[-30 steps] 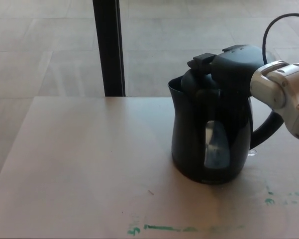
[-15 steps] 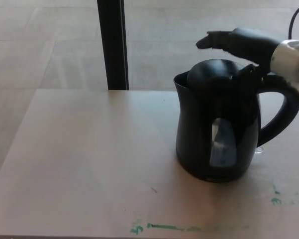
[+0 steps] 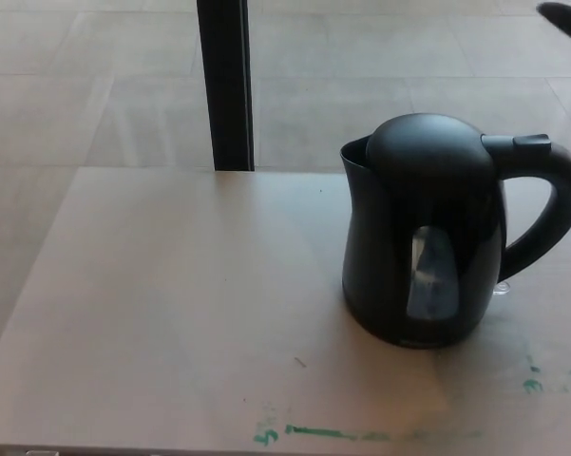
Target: The robot uses its right hand to push down on the lid of a kettle kept in the middle of the desk to close it
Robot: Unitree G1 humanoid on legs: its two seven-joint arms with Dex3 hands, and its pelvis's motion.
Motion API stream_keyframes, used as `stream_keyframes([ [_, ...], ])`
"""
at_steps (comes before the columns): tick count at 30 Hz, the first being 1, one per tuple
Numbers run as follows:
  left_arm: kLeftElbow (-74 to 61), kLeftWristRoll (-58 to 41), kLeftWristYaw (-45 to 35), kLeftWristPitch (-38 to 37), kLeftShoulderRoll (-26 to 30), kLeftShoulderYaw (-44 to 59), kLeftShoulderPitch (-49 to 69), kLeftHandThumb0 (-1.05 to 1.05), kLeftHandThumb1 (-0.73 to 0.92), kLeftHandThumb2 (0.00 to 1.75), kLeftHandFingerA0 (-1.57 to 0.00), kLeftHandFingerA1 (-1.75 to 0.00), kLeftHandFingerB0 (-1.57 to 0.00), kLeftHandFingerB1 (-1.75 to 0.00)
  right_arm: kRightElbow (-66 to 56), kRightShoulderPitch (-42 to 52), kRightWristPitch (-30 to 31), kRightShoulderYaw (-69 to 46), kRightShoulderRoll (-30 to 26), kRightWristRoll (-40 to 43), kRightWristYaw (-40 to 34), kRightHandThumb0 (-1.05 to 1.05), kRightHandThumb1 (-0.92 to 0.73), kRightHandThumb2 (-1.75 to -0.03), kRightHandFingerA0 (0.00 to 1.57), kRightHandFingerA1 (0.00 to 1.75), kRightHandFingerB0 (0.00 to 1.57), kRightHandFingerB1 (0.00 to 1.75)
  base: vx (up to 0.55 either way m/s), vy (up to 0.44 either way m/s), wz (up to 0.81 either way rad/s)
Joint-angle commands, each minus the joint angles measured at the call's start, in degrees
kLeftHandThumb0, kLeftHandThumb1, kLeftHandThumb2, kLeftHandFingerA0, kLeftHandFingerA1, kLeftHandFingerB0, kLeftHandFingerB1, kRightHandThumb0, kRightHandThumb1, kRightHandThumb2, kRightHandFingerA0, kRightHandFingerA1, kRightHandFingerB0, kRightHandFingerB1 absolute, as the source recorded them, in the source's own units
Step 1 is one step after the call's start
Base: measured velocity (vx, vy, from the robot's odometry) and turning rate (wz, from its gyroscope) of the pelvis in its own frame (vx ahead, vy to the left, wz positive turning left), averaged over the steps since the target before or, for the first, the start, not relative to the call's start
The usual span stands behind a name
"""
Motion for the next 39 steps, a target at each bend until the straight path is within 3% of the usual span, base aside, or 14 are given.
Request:
stream_keyframes([
  [1, 0.23, -0.37, -0.23, 0.03, 0.69, 0.1, 0.25, -0.75, 0.7, 0.62, -0.48, -0.43, -0.21, -0.3, -3.9, 10.16, 1.44, -6.58, -5.42, 6.93, 2.33, -0.9, -0.68, -1.08, 0.1, 0.48, 0.05, 0.35, 0.0, 0.0, 0.0],
  [7, -0.16, -0.13, 0.44, 0.15, 0.26, -0.15, 0.7, -0.74, 0.7, 0.62, -0.53, -0.48, -0.22, -0.3, -4.55, 27.57, -6.13, -18.32, -9.07, 11.12, -3.15, -0.36, -0.55, -1.12, 0.02, 0.51, 0.0, 0.49, 0.0, 0.0, 0.0],
  [11, 0.23, -0.16, 0.34, -0.07, 0.26, -0.05, 0.67, -0.73, 0.7, 0.62, -0.51, -0.46, -0.21, -0.3, -4.16, 32.48, -5.21, -23.81, -8.54, 13.37, -3.96, -0.36, -0.52, -1.11, 0.02, 0.51, 0.0, 0.49, 0.0, 0.0, 0.0],
  [12, 0.12, -0.05, 0.2, -0.29, 0.27, -0.17, 0.77, -0.72, 0.71, 0.61, -0.49, -0.44, -0.22, -0.31, -4.81, 34.21, -3.82, -25.44, -8.25, 13.49, -4.99, -0.79, -0.89, -0.67, 0.19, 0.41, 0.16, 0.29, 0.0, 0.0, 0.0],
  [15, 0.56, -0.69, 0.84, 0.25, 0.16, 0.54, 0.5, -0.71, 0.69, 0.61, -0.53, -0.46, -0.22, -0.31, -9.95, 43.8, -2.28, -32.09, -5.8, 15.79, -6.15, -0.83, -0.7, -1.09, 0.13, 0.51, 0.04, 0.41, 0.0, 0.0, 0.0],
  [18, 0.04, -0.88, 0.51, 0.68, 0.27, 0.61, 0.7, -0.71, 0.69, 0.61, -0.54, -0.49, -0.23, -0.3, -12.13, 50.69, -3.23, -37.28, -1.76, 17.93, -8.7, -0.83, -0.9, -0.67, 0.26, 0.42, 0.18, 0.29, 0.0, 0.0, 0.0],
  [20, -0.26, -1.05, 0.4, 0.86, 0.22, 0.72, 0.69, -0.73, 0.69, 0.61, -0.53, -0.5, -0.22, -0.3, -10.44, 54.69, -6.25, -39.71, 0.02, 19.11, -9.11, -0.36, -0.55, -1.12, 0.03, 0.49, 0.0, 0.48, -0.08, -0.018, 0.01],
  [23, -0.77, -0.45, 0.76, 0.07, 0.23, 0.23, 0.9, -0.83, 0.62, 0.92, -0.48, -0.57, -0.17, -0.42, -10.43, 57.69, -6.28, -41.51, 1.63, 20.38, -8.59, -0.76, -0.67, -1.04, 0.15, 0.54, 0.02, 0.44, -0.09, -0.018, 0.0],
  [24, -0.79, -0.02, 0.41, -0.22, 0.51, -0.19, 0.93, -0.79, 0.6, 0.93, -0.49, -0.59, -0.19, -0.44, -10.03, 60.52, -7.5, -42.28, 2.86, 20.05, -9.31, -0.36, -0.56, -1.13, 0.03, 0.5, 0.0, 0.48, -0.09, -0.019, 0.02],
  [32, 0.44, -0.05, 0.55, -0.52, 0.65, 0.06, 0.23, -0.73, 0.7, 0.61, -0.49, -0.44, -0.24, -0.31, -9.05, 71.69, -9.6, -47.22, 9.03, 22.98, -10.13, -0.33, -0.61, -1.13, 0.01, 0.48, 0.0, 0.47, -0.01, -0.002, 0.0],
  [35, -0.74, -0.19, 0.67, 0.09, 0.71, 0.0, 0.75, -0.77, 0.58, 0.93, -0.45, -0.57, -0.18, -0.44, -3.37, 73.31, -13.27, -47.41, 10.88, 23.35, -11.55, -0.3, -0.68, -1.17, 0.0, 0.48, 0.0, 0.47, 0.0, 0.0, 0.0],
  [36, -0.8, 0.04, 0.6, -0.08, 0.69, -0.26, 0.6, -0.77, 0.59, 0.93, -0.44, -0.57, -0.16, -0.44, -3.33, 73.79, -13.3, -47.5, 11.87, 23.44, -12.91, -0.49, -0.92, -0.67, 0.21, 0.34, 0.14, 0.28, 0.0, 0.0, 0.0],
  [37, -0.97, -0.27, 0.54, 0.2, 0.46, -0.07, 0.46, -0.77, 0.58, 0.92, -0.46, -0.59, -0.19, -0.45, -2.5, 74.1, -11.46, -48.11, 13.85, 25.15, -13.56, -0.27, -0.72, -1.17, 0.01, 0.47, 0.0, 0.47, 0.0, 0.0, 0.0],
  [39, -0.59, -0.55, 1.0, 0.13, 0.23, 0.23, 0.43, -0.79, 0.58, 0.91, -0.46, -0.58, -0.18, -0.44, -3.41, 75.35, -9.79, -47.16, 15.18, 24.51, -15.33, -0.26, -0.73, -1.18, 0.01, 0.47, 0.0, 0.47, 0.0, 0.0, 0.0],
])
